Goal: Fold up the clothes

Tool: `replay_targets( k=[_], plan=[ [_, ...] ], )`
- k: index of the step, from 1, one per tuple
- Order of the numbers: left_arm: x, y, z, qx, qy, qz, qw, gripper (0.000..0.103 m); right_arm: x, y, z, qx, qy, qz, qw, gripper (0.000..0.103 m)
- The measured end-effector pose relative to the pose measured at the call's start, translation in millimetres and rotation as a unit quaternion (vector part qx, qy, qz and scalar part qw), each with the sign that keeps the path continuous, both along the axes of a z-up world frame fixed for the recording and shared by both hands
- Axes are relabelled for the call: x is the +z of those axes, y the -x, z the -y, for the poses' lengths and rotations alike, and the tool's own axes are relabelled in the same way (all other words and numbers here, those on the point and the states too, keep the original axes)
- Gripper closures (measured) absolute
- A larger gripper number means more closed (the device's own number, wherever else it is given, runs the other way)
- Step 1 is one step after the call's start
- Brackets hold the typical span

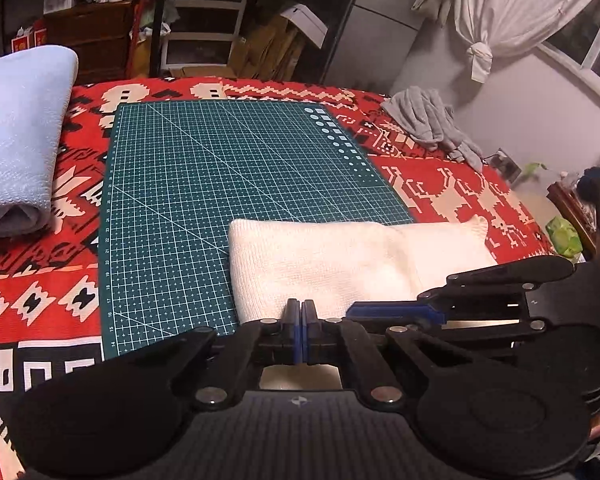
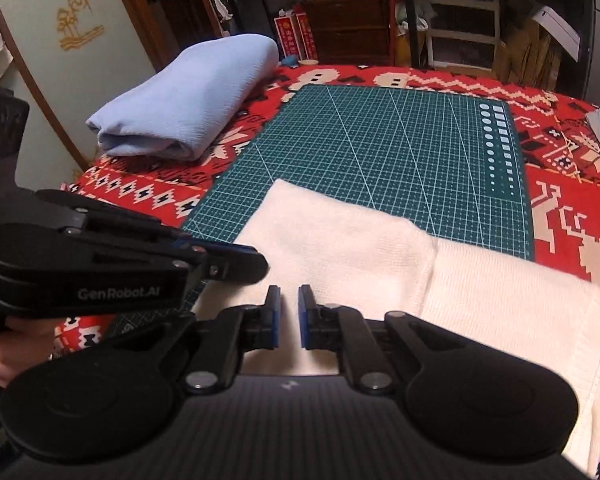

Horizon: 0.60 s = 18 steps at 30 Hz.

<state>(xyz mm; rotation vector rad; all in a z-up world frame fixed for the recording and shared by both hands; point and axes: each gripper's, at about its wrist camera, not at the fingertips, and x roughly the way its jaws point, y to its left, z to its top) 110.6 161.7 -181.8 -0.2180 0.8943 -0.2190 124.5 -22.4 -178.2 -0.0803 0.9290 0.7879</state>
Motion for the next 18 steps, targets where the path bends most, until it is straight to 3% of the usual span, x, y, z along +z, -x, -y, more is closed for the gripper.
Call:
replay_targets(
  k=[4,8,11,14,18],
  plan=[
    [8,-12,-3,0.000,0.011,0.013,0.9999,0.099,13,-15,6,-0.025,-0.015,0.004,1.000,0.091],
    [0,-34,-3,0.001,0.014,-0.001,0.9999,0.099,9,-38,1,-0.040,-0.009,0.003,0.999,0.091],
    [-9,-44,-4,-0.001,0.014,-0.009,0.9999,0.100,-8,-53,1,-0.059,0.002,-0.002,0.998,0.096],
    [-10,-49,-7,-0.001,0.019,-0.011,0.9998,0.100,-16,-65,9,-0.069,-0.022,-0.025,0.997,0.103],
    [-12,-57,-10,0.002,0.016,-0.011,0.9998,0.100,-17,-72,13,-0.066,-0.026,-0.028,0.997,0.103]
  ],
)
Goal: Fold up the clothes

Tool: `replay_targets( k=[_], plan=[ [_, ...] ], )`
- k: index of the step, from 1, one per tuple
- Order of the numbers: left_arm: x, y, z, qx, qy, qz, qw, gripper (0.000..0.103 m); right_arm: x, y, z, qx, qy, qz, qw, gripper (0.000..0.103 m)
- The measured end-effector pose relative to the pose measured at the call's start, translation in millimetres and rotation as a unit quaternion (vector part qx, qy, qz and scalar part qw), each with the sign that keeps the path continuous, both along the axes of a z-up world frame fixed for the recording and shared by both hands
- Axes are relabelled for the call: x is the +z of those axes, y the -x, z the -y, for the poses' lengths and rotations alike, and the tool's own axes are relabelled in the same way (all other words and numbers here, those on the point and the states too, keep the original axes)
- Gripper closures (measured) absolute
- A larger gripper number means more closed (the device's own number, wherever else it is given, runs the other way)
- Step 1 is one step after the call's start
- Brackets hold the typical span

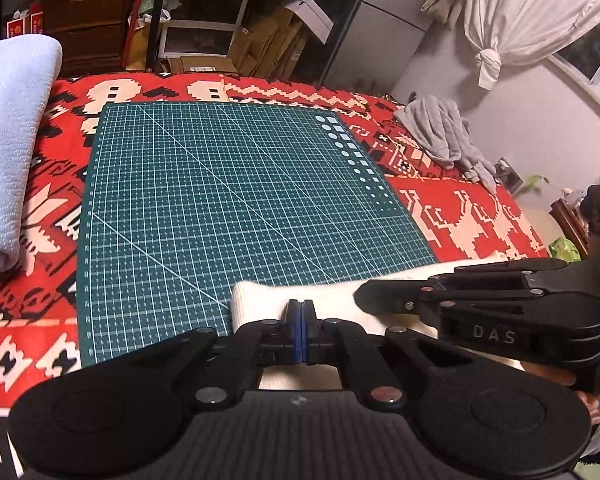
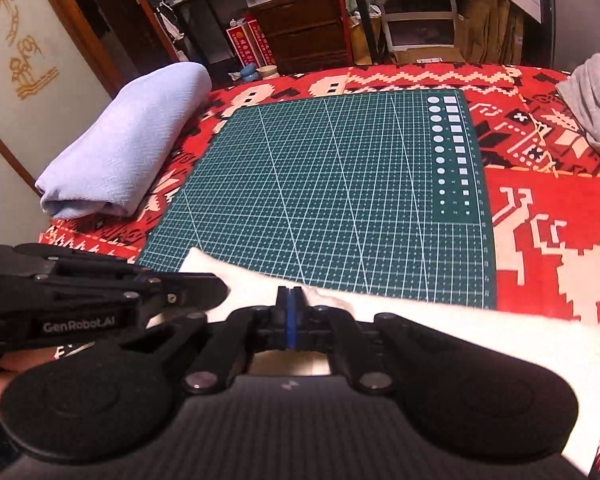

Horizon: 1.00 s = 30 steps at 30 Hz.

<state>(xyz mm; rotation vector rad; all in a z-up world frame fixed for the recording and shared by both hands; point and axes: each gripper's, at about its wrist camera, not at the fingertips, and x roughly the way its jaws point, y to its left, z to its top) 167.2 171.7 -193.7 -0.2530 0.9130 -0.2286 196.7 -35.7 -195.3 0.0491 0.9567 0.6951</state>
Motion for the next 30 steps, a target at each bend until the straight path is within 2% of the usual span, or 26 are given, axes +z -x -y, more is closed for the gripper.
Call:
replay_targets(
  k=[7,8,12,17,22,30],
  plan=[
    [10,-2,-7,0.012,0.022,0.006,0.9997,0.100,11,-4,8,-0.016,-0.014,-0.003,1.000,0.102],
    [14,2,-6,0.009,0.023,0.009,0.9996,0.100,16,-1,12,-0.018,-0.017,0.002,1.000,0.095],
    [23,24,3,-0.013,0.024,0.012,0.9996,0.100,31,24,15,0.002,-0.014,0.015,1.000,0.092],
    [15,55,22,-0.044,0.003,-0.002,0.9990,0.100,20,60,7,0.039,0.017,0.009,0.999,0.092],
    [12,90,32,-0.059,0.004,-0.010,0.9982,0.100,10,91,21,0.043,0.032,-0.003,0.999,0.092],
    [8,147,47,-0.089,0.003,-0.006,0.9960,0.100,10,145,52,0.048,0.047,-0.011,0.998,0.090]
  ],
)
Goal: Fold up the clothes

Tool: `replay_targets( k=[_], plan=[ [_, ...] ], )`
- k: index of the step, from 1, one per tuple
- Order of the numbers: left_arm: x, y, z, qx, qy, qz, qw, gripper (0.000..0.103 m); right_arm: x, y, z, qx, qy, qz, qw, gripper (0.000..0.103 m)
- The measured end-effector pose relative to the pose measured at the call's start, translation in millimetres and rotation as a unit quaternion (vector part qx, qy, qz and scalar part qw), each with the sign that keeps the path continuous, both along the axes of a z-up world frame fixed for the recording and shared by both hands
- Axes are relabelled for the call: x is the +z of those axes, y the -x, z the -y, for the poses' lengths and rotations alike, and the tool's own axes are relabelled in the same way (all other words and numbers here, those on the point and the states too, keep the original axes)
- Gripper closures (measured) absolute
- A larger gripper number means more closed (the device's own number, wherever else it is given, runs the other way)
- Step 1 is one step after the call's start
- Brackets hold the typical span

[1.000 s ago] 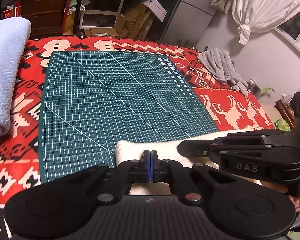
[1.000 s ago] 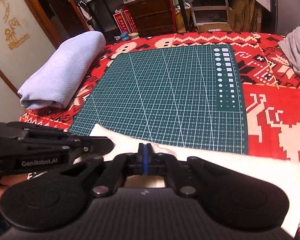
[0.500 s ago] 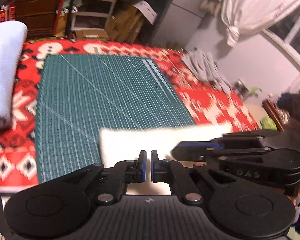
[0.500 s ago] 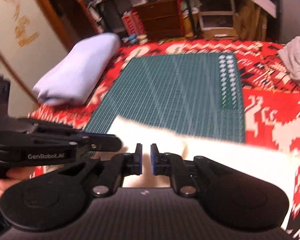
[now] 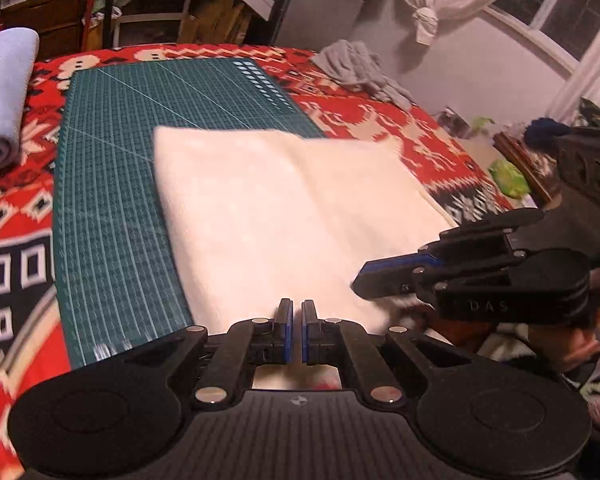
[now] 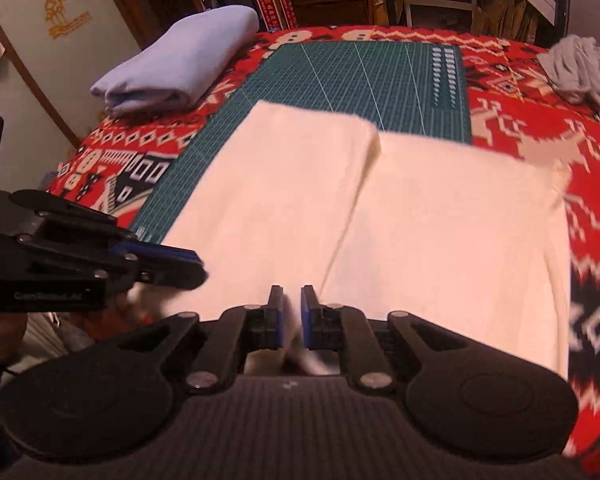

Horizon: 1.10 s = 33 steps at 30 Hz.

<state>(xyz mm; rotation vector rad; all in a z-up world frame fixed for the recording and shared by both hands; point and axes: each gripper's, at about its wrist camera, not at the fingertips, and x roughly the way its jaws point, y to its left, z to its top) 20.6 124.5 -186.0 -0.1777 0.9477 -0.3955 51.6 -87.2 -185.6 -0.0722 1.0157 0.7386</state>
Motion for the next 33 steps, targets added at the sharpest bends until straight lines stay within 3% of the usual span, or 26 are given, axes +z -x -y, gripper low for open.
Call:
replay_targets(
  k=[7,12,15,17,20,24,28,30,33],
  plan=[
    [-5,11,16,-0.015,-0.029,0.007,0.9994,0.100,14,14,-9,0.009,-0.020,0.006,1.000,0.089],
    [-7,17,13,-0.009,-0.027,0.002,0.9996,0.100,10,31,-13,0.033,0.020,0.041,0.998,0.089],
    [-5,21,13,-0.007,-0.029,0.003,0.9996,0.100,10,34,5,0.024,0.024,0.024,0.999,0.089],
    [-2,22,14,-0.008,-0.031,0.006,0.9995,0.100,11,35,17,0.013,0.018,0.010,1.000,0.090],
    [7,22,15,-0.007,-0.026,0.021,0.9994,0.100,21,37,24,0.003,0.009,0.022,1.000,0.089],
    [12,11,15,0.002,-0.026,0.025,0.9993,0.100,33,36,3,0.016,-0.011,0.037,0.999,0.089],
    [0,0,14,0.015,-0.040,0.011,0.9990,0.100,21,31,-22,0.032,0.008,0.039,0.999,0.089],
    [-4,0,10,0.021,-0.032,0.009,0.9992,0.100,12,31,-20,0.030,0.018,0.041,0.999,0.094],
    [-4,4,7,0.024,-0.022,0.008,0.9994,0.100,11,34,2,0.018,-0.010,0.032,0.999,0.097]
  ],
)
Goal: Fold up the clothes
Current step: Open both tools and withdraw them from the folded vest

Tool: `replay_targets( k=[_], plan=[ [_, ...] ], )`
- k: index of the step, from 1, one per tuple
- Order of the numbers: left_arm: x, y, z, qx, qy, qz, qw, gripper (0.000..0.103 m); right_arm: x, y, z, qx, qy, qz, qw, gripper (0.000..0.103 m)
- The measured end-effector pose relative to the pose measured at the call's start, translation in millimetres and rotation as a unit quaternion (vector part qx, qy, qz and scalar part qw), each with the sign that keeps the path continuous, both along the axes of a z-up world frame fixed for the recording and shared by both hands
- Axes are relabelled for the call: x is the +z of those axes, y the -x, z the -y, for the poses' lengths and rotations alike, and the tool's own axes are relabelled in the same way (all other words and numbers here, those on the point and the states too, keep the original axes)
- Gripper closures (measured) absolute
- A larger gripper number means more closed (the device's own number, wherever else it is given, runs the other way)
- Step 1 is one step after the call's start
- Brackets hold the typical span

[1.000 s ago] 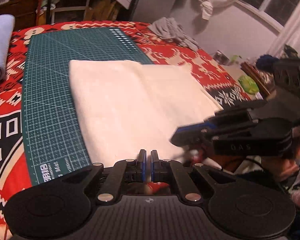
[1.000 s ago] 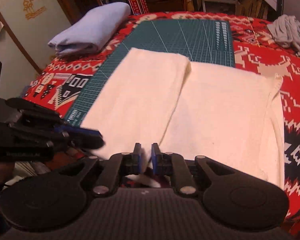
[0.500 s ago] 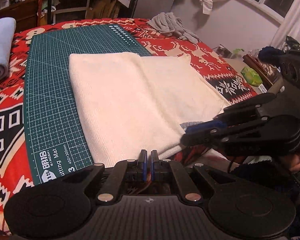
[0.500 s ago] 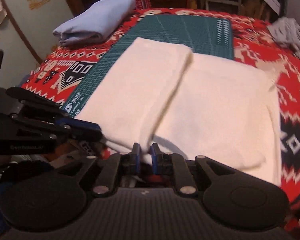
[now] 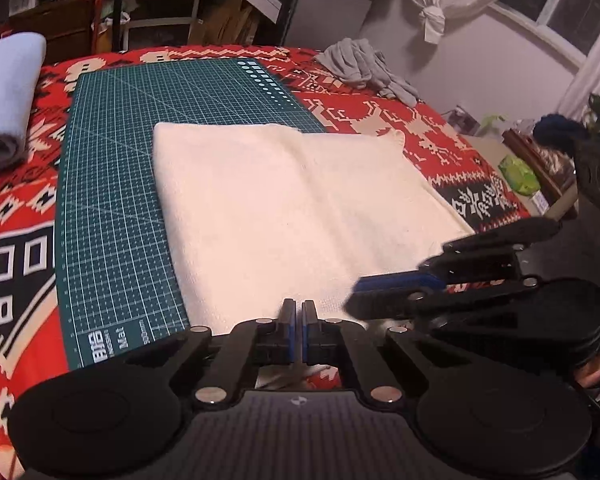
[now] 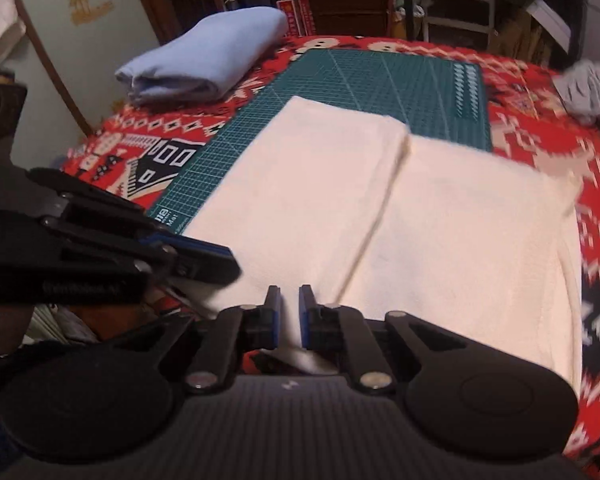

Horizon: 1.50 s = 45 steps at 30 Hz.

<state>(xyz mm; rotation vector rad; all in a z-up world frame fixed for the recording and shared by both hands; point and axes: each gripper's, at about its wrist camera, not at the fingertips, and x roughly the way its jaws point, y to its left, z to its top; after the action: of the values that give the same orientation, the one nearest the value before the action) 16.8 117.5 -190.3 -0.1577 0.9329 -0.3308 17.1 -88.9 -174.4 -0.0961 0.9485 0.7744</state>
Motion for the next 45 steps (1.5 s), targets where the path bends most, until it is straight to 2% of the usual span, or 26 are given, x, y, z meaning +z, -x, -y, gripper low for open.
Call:
replay_targets(
  k=[2,5,7,8,9,10,11,12,14,15,16,22,25,29,32,34,39,45],
  plan=[
    [1,1,1,-0.001,-0.003,0.001,1.0000,0.100,0,1,13,-0.013,-0.012,-0.010,1.000,0.097],
    [7,1,3,0.001,-0.007,0.004,1.0000,0.099,2,-2,26,-0.030,-0.016,-0.024,0.999,0.088],
    [14,2,3,0.007,-0.009,0.014,0.9998,0.093,6,-3,32,-0.042,-0.022,-0.015,0.999,0.087],
    [18,3,2,0.010,-0.012,0.021,0.9997,0.085,9,-4,36,-0.052,-0.023,-0.009,0.998,0.079],
    [23,4,2,0.014,-0.017,0.028,0.9994,0.079,12,-5,39,-0.062,-0.020,0.000,0.998,0.067],
    [27,4,3,0.021,-0.030,0.038,0.9986,0.064,15,-5,41,-0.070,-0.012,0.012,0.997,0.061],
    [31,5,4,0.028,-0.046,0.048,0.9974,0.053,18,-5,42,-0.077,-0.002,0.026,0.997,0.045],
    [35,6,4,0.036,-0.066,0.058,0.9955,0.047,21,-4,43,-0.083,0.008,0.040,0.996,0.025],
    [38,9,3,0.051,-0.106,0.076,0.9902,0.019,23,-3,45,-0.091,0.028,0.071,0.993,0.007],
    [38,10,0,0.058,-0.120,0.080,0.9878,0.013,23,-4,46,-0.094,0.037,0.085,0.991,0.004],
    [36,11,-3,0.065,-0.132,0.080,0.9858,0.005,22,-5,48,-0.099,0.047,0.092,0.990,0.002],
    [7,4,-24,0.099,-0.160,0.027,0.9818,0.004,-1,-22,49,-0.115,0.082,0.061,0.988,0.000],
    [-1,7,-35,0.113,-0.137,0.038,0.9834,0.003,-14,-28,50,-0.122,0.091,0.042,0.987,0.000],
    [-7,5,-44,0.103,-0.100,0.033,0.9891,0.000,-20,-28,51,-0.126,0.093,0.037,0.987,0.000],
    [-15,4,-56,0.103,-0.043,0.025,0.9934,0.000,-22,-29,52,-0.123,0.091,0.045,0.987,0.000],
    [-18,6,-62,0.101,-0.020,0.032,0.9941,0.000,-23,-28,54,-0.121,0.084,0.054,0.988,0.000],
    [-22,12,-57,0.086,-0.032,0.058,0.9941,0.000,-24,-23,56,-0.121,0.070,0.078,0.987,0.000],
    [-22,8,-54,0.086,-0.044,0.057,0.9937,0.000,-26,-18,55,-0.124,0.070,0.091,0.986,0.000]
  ],
)
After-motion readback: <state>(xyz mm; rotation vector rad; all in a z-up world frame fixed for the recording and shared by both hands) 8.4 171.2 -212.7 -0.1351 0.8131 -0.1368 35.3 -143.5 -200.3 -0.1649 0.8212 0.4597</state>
